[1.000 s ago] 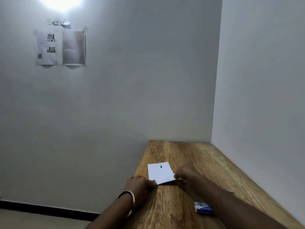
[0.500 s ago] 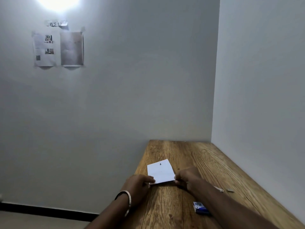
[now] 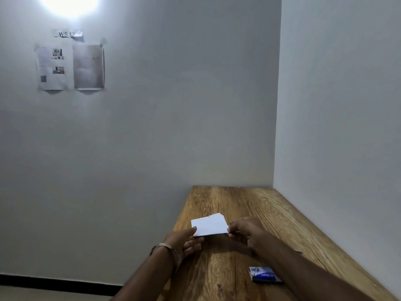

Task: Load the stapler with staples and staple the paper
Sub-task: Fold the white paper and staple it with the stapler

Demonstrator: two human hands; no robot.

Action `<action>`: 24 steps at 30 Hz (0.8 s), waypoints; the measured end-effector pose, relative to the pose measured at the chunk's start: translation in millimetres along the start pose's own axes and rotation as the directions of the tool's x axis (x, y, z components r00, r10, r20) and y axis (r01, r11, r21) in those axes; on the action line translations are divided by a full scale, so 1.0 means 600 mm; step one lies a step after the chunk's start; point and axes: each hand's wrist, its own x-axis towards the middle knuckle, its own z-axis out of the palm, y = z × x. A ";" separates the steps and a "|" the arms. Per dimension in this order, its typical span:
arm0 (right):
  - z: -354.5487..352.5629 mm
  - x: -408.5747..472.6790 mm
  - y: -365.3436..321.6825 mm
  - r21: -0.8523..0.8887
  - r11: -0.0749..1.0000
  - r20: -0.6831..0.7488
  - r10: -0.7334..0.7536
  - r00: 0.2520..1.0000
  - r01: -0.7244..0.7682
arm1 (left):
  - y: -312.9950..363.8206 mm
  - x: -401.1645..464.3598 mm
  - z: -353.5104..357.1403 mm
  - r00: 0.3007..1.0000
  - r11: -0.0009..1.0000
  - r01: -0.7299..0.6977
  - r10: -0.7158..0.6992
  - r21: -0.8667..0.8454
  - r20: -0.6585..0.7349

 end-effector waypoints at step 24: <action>-0.178 0.015 0.018 -0.799 0.302 0.471 -0.226 0.853 0.521 | -0.015 0.024 0.023 0.998 0.980 0.056 -0.048 0.189 -0.043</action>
